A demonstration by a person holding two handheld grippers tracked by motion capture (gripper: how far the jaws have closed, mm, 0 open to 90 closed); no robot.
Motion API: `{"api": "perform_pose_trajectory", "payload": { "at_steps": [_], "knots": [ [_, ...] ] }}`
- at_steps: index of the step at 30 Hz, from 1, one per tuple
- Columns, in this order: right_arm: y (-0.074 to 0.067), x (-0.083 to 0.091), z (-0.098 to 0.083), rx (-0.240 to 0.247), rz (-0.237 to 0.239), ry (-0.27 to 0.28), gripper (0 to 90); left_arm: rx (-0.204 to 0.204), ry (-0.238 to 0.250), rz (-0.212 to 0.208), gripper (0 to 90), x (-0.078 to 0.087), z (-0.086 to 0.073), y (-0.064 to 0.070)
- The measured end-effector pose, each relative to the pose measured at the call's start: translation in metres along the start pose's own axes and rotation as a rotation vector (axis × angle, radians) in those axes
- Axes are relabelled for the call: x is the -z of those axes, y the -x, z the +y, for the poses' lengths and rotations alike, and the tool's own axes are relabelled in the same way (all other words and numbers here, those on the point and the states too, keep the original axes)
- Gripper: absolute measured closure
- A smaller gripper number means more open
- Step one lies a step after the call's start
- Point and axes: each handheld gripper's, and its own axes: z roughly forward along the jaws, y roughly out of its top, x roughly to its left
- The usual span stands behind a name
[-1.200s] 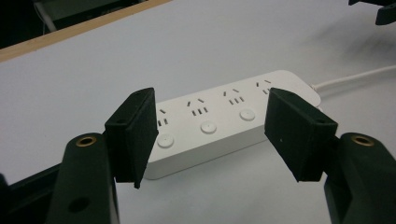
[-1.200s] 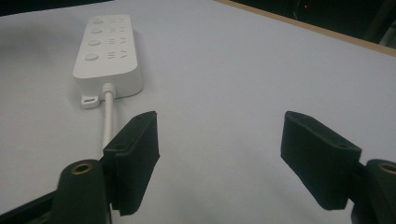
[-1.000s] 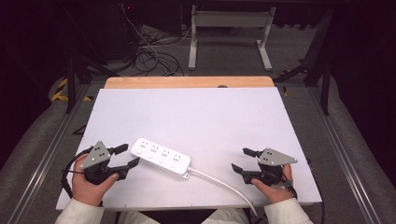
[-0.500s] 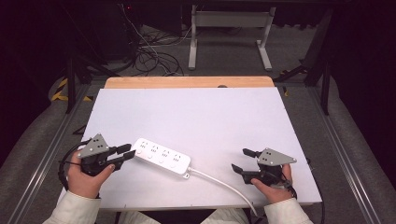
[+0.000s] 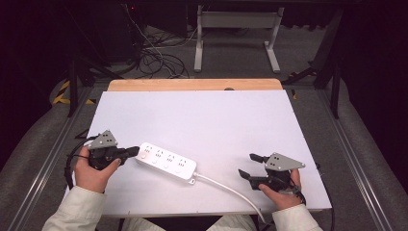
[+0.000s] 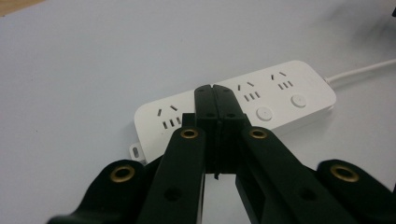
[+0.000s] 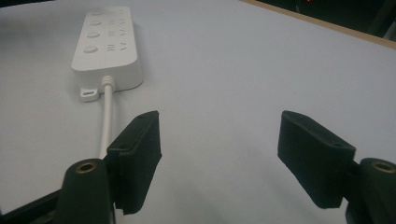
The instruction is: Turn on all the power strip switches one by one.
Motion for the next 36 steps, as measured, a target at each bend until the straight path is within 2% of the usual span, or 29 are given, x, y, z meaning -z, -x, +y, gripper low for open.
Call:
{"api": "perform_pose_trajectory", "payload": {
  "at_steps": [1,4,11,14,18,31,32,36],
  "knots": [
    [0.0,0.0,0.0,0.0,-0.001,0.0,30.4,-0.008,-0.003,0.012,89.7,-0.002,0.0,-0.002],
    [0.0,0.0,0.0,0.001,0.0,-0.001,30.4,-0.001,-0.01,0.011,89.8,-0.008,0.0,-0.006],
    [0.0,0.0,0.0,0.001,0.001,-0.003,30.4,0.006,-0.056,0.034,89.8,-0.023,0.0,-0.013],
    [0.001,0.0,0.0,0.0,0.004,-0.002,30.5,0.018,-0.066,0.03,89.8,-0.026,0.0,-0.014],
    [0.001,0.0,-0.001,-0.003,0.006,-0.003,30.5,0.022,-0.104,0.027,89.8,-0.032,-0.001,-0.016],
    [0.0,0.0,-0.001,0.0,0.005,-0.002,30.7,0.007,-0.195,0.019,89.8,-0.044,-0.002,-0.019],
    [0.0,0.0,-0.001,0.0,0.005,-0.002,30.7,0.02,-0.2,0.008,89.8,-0.045,-0.002,-0.019],
    [0.0,-0.001,-0.001,0.001,0.005,-0.007,30.7,0.005,-0.222,0.004,89.8,-0.049,-0.002,-0.017]
  ]
}}
